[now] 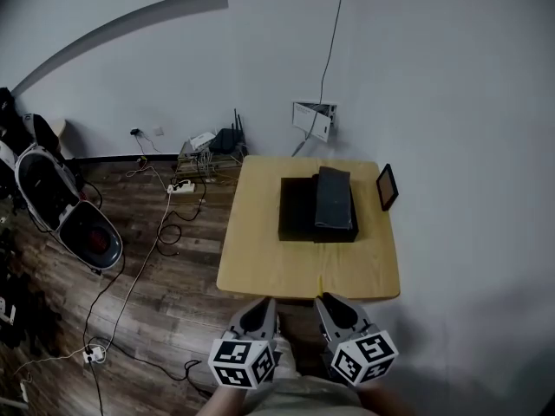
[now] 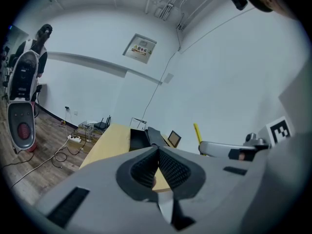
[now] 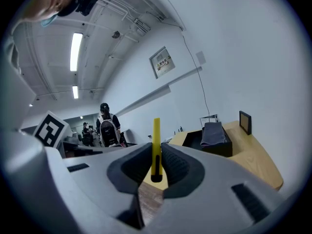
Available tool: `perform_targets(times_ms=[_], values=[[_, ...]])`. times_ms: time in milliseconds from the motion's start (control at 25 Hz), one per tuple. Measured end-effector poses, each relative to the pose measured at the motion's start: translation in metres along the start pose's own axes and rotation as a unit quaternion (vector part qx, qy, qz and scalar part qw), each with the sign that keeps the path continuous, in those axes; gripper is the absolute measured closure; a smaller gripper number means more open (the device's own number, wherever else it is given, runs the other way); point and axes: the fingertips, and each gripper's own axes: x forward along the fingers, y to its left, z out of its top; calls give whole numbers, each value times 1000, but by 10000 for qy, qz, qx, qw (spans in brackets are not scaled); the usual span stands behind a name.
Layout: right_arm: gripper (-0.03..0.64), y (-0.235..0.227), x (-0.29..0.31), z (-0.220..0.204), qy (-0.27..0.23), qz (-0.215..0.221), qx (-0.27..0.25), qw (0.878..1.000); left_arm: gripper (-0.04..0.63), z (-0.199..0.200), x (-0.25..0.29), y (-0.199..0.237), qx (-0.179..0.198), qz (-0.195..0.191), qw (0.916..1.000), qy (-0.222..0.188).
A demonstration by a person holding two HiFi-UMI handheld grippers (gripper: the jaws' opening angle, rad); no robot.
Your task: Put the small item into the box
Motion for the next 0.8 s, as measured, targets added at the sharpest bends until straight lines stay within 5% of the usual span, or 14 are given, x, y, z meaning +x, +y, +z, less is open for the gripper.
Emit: perform_targets(times_ms=[800], values=[[568,-67,183,88,-92,-245,-281,9993,592,95,149,88,61,-303,9994,126]])
